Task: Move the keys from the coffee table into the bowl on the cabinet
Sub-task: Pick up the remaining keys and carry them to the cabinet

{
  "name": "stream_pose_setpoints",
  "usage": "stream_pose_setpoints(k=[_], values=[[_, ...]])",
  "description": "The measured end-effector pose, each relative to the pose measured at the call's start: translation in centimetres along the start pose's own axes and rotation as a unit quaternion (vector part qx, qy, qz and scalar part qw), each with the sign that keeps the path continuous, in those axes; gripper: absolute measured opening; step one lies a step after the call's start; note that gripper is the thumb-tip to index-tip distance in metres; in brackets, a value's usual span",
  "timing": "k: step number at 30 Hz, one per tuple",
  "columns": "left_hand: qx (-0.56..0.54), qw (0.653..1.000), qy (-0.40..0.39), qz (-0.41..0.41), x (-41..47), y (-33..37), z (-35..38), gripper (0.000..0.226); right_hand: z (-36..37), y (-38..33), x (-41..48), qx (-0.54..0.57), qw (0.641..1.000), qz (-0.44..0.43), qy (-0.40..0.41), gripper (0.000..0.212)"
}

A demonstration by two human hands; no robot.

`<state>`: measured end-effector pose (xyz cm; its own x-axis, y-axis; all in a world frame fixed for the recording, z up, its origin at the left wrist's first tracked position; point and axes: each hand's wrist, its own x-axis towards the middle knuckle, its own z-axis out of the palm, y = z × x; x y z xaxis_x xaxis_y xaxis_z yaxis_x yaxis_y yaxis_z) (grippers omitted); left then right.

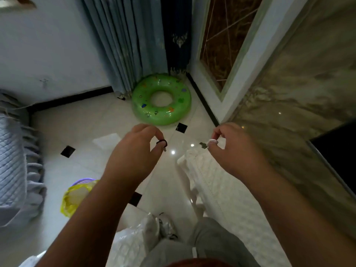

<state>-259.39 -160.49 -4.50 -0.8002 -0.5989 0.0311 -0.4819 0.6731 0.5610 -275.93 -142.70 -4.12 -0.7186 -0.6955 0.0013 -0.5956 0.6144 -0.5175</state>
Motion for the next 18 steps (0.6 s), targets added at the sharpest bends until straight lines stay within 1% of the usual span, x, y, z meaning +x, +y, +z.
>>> stream_pose_setpoints(k=[2, 7, 14, 18], values=[[-0.006, 1.000, -0.014, 0.013, 1.8, -0.3, 0.2, 0.004, 0.5, 0.4, 0.8, -0.007, 1.000, 0.015, -0.007, 0.005], [-0.015, 0.998, -0.050, 0.029, 6.7, -0.1, 1.4, 0.004, 0.8, 2.2, 5.0, 0.000, 0.998, 0.059, 0.013, 0.005], [0.024, 0.996, -0.068, 0.044, 15.1, 0.4, 2.6, 0.005, 1.8, 5.4, 12.2, 0.013, 0.995, 0.092, 0.018, 0.006], [0.052, 0.995, -0.065, 0.063, 20.7, 1.9, 2.6, 0.006, 1.7, 6.9, 17.5, 0.058, 0.992, 0.105, 0.025, 0.005]])
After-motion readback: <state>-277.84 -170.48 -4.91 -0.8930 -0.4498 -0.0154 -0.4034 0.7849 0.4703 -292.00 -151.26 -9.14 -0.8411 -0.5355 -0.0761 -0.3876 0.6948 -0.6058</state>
